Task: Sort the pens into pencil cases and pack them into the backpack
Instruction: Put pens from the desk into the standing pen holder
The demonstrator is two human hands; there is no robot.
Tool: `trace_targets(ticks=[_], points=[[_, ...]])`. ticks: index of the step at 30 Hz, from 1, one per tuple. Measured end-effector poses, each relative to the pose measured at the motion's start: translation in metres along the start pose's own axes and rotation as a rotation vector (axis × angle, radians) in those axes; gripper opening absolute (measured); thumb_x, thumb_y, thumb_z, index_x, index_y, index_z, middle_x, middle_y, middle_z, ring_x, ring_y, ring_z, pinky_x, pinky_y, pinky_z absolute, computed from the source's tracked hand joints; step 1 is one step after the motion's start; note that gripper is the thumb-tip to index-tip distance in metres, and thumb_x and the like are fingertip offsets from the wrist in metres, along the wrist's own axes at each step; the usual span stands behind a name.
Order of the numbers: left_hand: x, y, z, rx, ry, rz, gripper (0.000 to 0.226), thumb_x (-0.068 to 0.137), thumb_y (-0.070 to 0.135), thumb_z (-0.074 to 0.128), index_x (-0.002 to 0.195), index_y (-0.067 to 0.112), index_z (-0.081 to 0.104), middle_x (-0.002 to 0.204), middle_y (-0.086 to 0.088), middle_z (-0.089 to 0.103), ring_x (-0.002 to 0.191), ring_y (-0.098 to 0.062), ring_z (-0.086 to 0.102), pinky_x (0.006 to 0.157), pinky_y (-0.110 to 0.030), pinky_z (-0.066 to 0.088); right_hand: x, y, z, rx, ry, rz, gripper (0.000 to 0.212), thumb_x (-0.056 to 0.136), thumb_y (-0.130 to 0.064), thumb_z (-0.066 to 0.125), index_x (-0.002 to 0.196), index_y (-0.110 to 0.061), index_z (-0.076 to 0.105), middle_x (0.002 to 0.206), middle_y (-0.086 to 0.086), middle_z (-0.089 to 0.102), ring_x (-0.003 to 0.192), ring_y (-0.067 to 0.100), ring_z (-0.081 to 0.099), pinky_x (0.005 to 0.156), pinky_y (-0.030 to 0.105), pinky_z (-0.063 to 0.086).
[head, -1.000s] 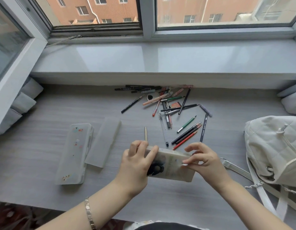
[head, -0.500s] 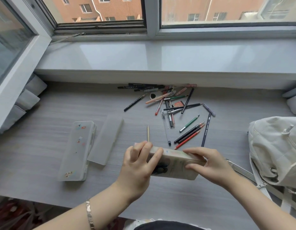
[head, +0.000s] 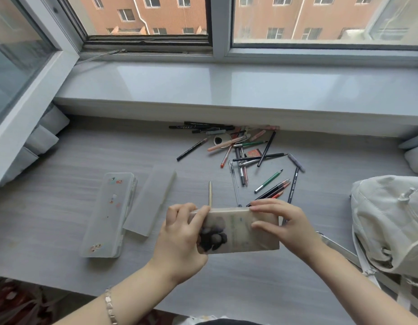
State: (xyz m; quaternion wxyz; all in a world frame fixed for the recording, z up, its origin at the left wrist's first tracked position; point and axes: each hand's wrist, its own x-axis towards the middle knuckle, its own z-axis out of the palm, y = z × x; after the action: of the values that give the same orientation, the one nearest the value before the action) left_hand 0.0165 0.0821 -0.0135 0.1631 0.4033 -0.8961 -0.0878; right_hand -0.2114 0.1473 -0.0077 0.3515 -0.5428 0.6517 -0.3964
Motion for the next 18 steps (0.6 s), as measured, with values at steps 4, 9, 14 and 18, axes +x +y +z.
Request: trace_targets(ticks=[4, 9, 14, 18], points=[[-0.01, 0.0, 0.001, 0.022, -0.118, -0.172, 0.075, 0.036, 0.058, 0.06, 0.103, 0.026, 0.05, 0.081, 0.008, 0.055, 0.075, -0.02, 0.051, 0.078, -0.041, 0.052, 0.007, 0.003, 0.01, -0.041, 0.043, 0.005, 0.033, 0.07, -0.036, 0.073, 0.096, -0.052, 0.061, 0.115, -0.029, 0.055, 0.112, -0.007, 0.05, 0.098, 0.007, 0.034], [-0.014, -0.004, 0.004, 0.002, -0.108, -0.245, 0.067, 0.039, 0.064, 0.059, 0.093, 0.026, 0.049, 0.077, 0.009, 0.054, 0.074, -0.021, 0.053, 0.088, -0.039, 0.045, 0.023, -0.006, 0.021, -0.12, 0.012, 0.045, 0.032, 0.082, -0.02, 0.067, 0.114, -0.022, 0.062, 0.12, -0.013, 0.053, 0.119, 0.003, 0.045, 0.106, 0.022, 0.032], [-0.006, -0.017, 0.005, -0.027, -0.148, -0.578, 0.08, 0.049, 0.073, 0.056, 0.106, 0.017, 0.051, 0.098, 0.0, 0.059, 0.095, -0.026, 0.054, 0.082, -0.033, 0.04, 0.028, -0.008, 0.022, -0.121, 0.14, 0.066, 0.031, 0.086, -0.014, 0.062, 0.116, -0.018, 0.059, 0.119, -0.011, 0.05, 0.117, 0.003, 0.043, 0.097, 0.01, 0.031], [0.0, -0.03, 0.016, 0.012, -0.215, -0.863, 0.084, 0.068, 0.066, 0.06, 0.125, 0.008, 0.039, 0.128, -0.01, 0.048, 0.124, -0.027, 0.043, 0.101, -0.039, 0.034, 0.022, -0.002, 0.024, -0.12, 0.119, 0.131, 0.022, 0.086, -0.009, 0.061, 0.101, -0.024, 0.062, 0.099, -0.018, 0.055, 0.099, 0.011, 0.056, 0.091, 0.022, 0.042]])
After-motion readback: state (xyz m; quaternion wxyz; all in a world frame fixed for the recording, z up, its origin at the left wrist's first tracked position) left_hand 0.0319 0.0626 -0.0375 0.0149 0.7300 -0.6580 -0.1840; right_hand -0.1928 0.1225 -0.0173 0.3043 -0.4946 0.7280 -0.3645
